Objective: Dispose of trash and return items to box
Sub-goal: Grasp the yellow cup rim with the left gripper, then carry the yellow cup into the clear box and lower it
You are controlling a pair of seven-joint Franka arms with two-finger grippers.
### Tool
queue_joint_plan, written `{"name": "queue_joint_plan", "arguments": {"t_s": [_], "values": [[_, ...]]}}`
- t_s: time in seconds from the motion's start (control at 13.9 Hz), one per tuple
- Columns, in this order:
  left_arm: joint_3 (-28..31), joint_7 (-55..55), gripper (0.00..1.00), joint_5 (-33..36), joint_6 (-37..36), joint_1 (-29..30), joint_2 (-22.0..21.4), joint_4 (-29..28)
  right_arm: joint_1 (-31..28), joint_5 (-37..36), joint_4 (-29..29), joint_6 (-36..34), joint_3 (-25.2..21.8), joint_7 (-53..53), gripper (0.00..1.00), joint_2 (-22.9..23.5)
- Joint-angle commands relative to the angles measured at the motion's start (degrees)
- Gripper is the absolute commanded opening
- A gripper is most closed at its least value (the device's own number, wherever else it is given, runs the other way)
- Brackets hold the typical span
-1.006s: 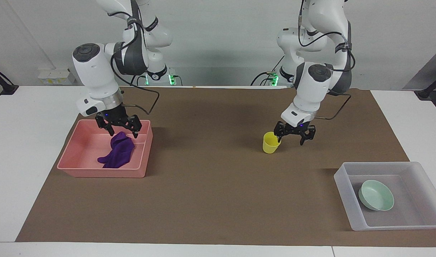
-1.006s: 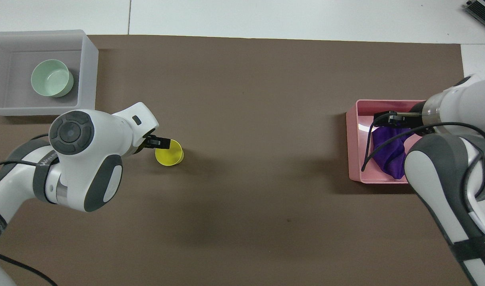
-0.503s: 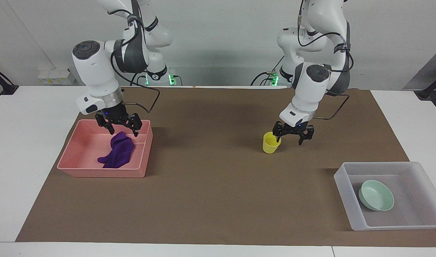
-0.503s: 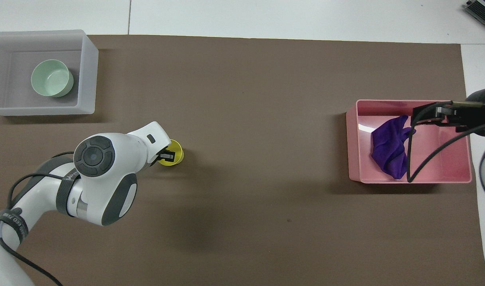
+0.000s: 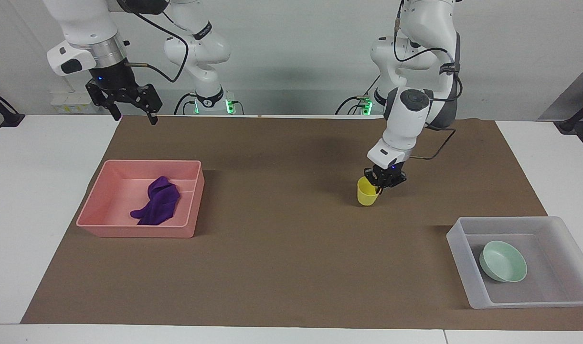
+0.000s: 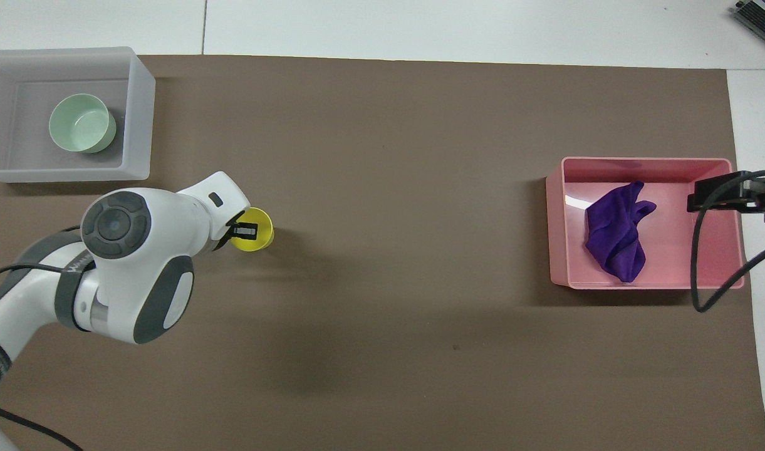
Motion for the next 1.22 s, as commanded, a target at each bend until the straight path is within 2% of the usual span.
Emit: {"name": "queue_joint_plan", "arguments": {"t_s": [0.0, 0.29, 0.5, 0.65, 0.79, 1.01, 1.15], "values": [[-0.1, 4.2, 0.00, 0.6, -3.8, 5.0, 0.2, 5.4, -0.5, -0.4, -0.9, -0.8, 0.2, -3.5, 1.00, -0.6], [-0.1, 11.0, 0.00, 0.6, -3.8, 13.5, 4.0, 13.8, -0.5, -0.5, -0.8, -0.8, 0.2, -3.8, 1.00, -0.7], [-0.2, 13.3, 0.00, 0.6, -8.2, 19.3, 9.6, 25.2, -0.5, -0.5, -0.8, -0.6, 0.2, -3.8, 1.00, -0.7], [-0.3, 16.4, 0.00, 0.1, -8.7, 23.3, 12.6, 29.1, -0.5, -0.4, -0.9, -0.6, 0.2, -3.7, 1.00, -0.7], [-0.4, 17.1, 0.00, -0.4, -8.7, 25.5, 15.8, 32.4, -0.5, -0.4, -1.0, -0.4, 0.2, -3.6, 1.00, -0.7], [-0.4, 20.9, 0.00, -1.6, -8.8, 28.2, 23.0, 40.0, -0.5, -0.4, -1.2, -0.3, 0.2, -3.5, 1.00, -0.8], [-0.4, 21.2, 0.00, -2.1, -7.4, 28.8, 25.8, 40.9, -0.5, -0.4, -1.3, -0.3, 0.2, -3.4, 1.00, -0.8]]}}
